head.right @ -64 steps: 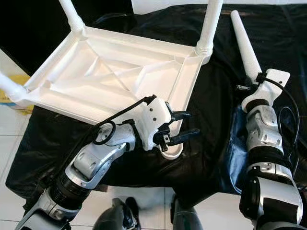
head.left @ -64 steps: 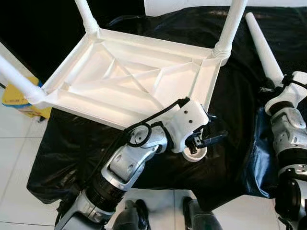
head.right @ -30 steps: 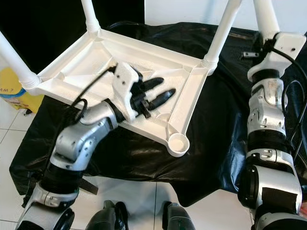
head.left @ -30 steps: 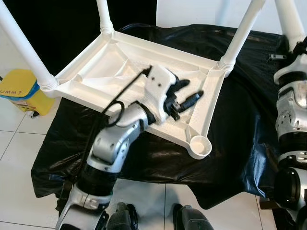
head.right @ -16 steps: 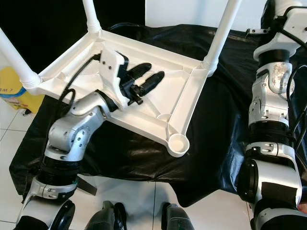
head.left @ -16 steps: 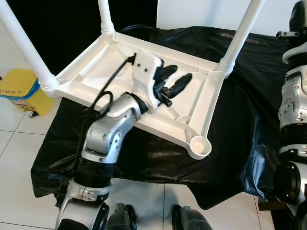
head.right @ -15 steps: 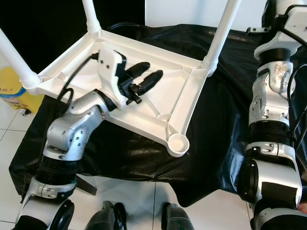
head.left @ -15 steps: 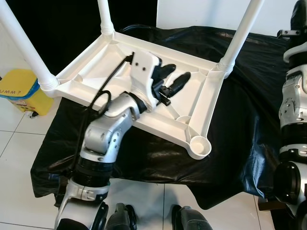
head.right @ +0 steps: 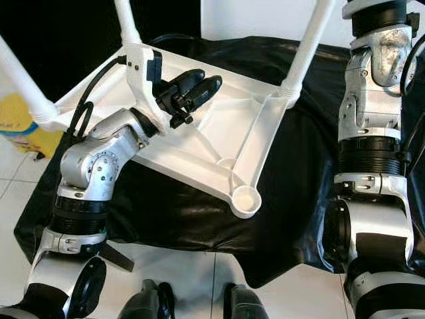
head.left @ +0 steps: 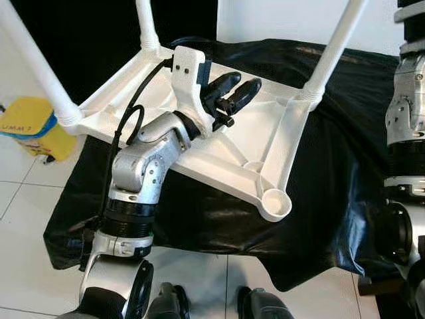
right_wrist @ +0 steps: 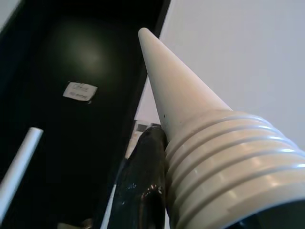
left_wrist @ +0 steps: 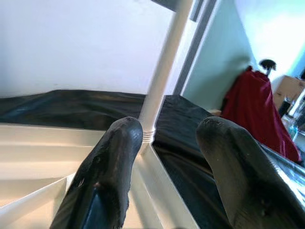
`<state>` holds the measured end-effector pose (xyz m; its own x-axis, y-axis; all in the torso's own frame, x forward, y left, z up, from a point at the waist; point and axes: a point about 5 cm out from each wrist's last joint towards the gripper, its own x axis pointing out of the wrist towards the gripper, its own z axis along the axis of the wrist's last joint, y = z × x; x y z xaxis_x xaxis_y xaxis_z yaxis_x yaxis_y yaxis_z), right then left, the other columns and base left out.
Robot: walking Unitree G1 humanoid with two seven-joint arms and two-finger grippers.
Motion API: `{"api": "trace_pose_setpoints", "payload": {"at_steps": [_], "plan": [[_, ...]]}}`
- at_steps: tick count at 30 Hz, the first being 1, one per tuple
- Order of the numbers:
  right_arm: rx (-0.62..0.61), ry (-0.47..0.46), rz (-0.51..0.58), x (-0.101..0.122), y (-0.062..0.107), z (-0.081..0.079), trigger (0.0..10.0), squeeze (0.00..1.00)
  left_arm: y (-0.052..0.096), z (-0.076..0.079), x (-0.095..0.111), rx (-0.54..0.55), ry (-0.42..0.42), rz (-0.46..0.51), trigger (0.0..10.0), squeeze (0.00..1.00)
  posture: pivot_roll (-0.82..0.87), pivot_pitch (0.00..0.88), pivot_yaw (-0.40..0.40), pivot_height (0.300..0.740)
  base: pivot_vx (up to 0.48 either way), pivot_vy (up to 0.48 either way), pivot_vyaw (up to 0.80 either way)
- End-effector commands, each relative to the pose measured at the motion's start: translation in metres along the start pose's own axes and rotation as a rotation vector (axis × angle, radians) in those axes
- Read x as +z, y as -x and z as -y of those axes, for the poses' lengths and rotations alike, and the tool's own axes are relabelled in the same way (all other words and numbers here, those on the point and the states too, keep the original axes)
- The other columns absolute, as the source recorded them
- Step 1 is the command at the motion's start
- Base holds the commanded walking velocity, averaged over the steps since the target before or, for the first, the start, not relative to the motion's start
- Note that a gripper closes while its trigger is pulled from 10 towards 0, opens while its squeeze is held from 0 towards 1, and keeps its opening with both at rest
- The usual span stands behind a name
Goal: Building children table
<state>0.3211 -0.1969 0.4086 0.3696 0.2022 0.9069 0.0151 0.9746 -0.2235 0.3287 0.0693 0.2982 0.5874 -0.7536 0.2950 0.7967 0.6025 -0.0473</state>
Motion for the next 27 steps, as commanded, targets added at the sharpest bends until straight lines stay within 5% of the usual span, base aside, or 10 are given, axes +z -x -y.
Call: {"api": "trace_pose_setpoints", "payload": {"at_steps": [1,6,7,9,11,15,20,21,27], "plan": [[0.054,-0.023,0.028,0.006,0.000,-0.010,10.0,0.00,-0.003,0.003,0.009,-0.096,0.038,0.021,10.0,0.00,-0.03,0.088,-0.035,0.740,0.000,0.000,0.00],[0.100,-0.056,0.001,0.001,0.007,-0.021,10.0,0.00,-0.002,-0.003,0.019,-0.108,0.096,0.065,10.0,0.00,-0.03,0.087,-0.028,0.740,0.000,0.000,0.00],[0.128,-0.090,-0.037,-0.004,0.016,-0.029,10.0,0.00,-0.001,-0.007,0.026,-0.112,0.153,0.106,10.0,1.00,-0.04,0.089,-0.016,0.740,0.000,0.000,0.00],[0.128,-0.090,-0.037,-0.004,0.016,-0.029,10.0,0.00,-0.001,-0.007,0.026,-0.112,0.153,0.106,10.0,1.00,-0.04,0.089,-0.016,0.740,0.000,0.000,0.00],[0.178,-0.169,-0.111,-0.011,0.037,-0.045,10.0,0.00,0.001,-0.015,0.040,-0.128,0.287,0.193,10.0,1.00,-0.06,0.092,0.004,0.740,0.000,0.000,0.00],[0.212,-0.237,-0.172,-0.015,0.056,-0.061,10.0,0.00,0.001,-0.020,0.048,-0.156,0.398,0.265,10.0,1.00,-0.08,0.092,0.018,0.740,0.000,0.000,0.00],[0.225,-0.289,-0.209,-0.016,0.069,-0.073,10.0,0.00,0.000,-0.023,0.052,-0.181,0.455,0.300,10.0,0.92,-0.11,0.094,0.032,0.740,0.000,0.000,0.00],[0.237,-0.311,-0.225,-0.014,0.076,-0.080,10.0,0.00,-0.002,-0.024,0.053,-0.195,0.477,0.309,10.0,0.00,-0.12,0.097,0.039,0.740,0.000,0.000,0.00],[0.288,-0.382,-0.283,-0.008,0.094,-0.098,10.0,0.00,-0.008,-0.025,0.047,-0.211,0.510,0.282,10.0,0.00,-0.16,0.113,0.058,0.740,0.000,0.000,0.00]]}}
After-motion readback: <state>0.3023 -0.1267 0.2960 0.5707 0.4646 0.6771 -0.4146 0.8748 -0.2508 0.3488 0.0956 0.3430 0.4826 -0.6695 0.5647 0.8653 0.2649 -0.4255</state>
